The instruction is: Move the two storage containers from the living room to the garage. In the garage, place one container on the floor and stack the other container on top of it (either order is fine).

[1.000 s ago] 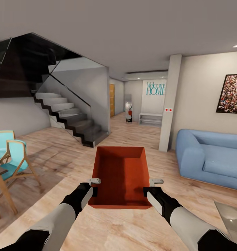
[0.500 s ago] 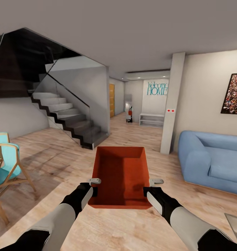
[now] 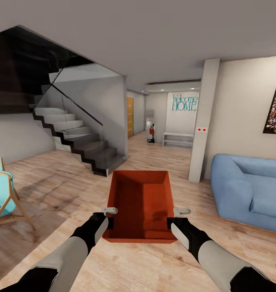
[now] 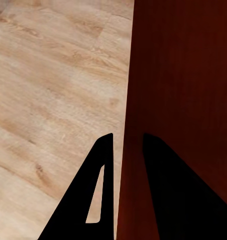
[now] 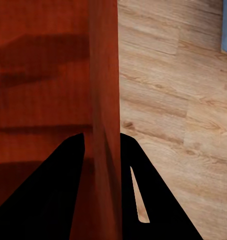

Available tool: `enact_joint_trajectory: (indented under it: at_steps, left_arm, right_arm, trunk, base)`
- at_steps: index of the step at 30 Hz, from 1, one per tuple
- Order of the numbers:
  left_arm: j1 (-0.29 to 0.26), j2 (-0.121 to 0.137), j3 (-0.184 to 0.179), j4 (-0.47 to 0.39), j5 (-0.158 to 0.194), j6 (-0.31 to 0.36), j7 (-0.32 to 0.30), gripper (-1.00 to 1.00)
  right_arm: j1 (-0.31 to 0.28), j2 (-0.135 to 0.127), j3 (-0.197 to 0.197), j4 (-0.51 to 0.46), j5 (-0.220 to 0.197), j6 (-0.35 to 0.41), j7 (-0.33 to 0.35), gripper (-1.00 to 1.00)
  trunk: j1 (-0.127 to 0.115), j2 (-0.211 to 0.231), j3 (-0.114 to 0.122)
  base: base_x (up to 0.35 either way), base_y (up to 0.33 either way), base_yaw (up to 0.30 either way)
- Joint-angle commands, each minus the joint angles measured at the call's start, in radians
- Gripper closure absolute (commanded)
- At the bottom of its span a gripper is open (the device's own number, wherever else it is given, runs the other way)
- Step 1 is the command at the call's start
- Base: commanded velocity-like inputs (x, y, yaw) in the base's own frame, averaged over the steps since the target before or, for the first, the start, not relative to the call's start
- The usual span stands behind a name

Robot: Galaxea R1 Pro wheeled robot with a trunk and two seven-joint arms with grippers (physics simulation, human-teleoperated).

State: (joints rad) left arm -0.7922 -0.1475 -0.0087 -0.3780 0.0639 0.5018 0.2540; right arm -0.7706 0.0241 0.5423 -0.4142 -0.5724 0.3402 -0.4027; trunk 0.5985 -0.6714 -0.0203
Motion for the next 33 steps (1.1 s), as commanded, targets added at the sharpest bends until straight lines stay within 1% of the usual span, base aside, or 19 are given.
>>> enact_joint_trajectory:
  at_steps: [1, 33]
  left_arm:
    - [0.001, 0.0, -0.005, -0.001, -0.029, 0.012, 0.024, 1.0]
    - [0.001, 0.0, -0.006, 0.0, -0.028, 0.015, 0.024, 1.0]
  right_arm:
    - [-0.003, -0.001, -0.013, -0.003, 0.025, 0.008, -0.01, 1.0]
    - [-0.003, -0.001, -0.013, -0.003, 0.025, 0.008, -0.01, 1.0]
  trunk:
    - [0.001, -0.002, -0.002]
    - [0.001, -0.002, -0.002]
  base:
    - [0.322, 0.0, 0.0]
    - [0.322, 0.0, 0.0]
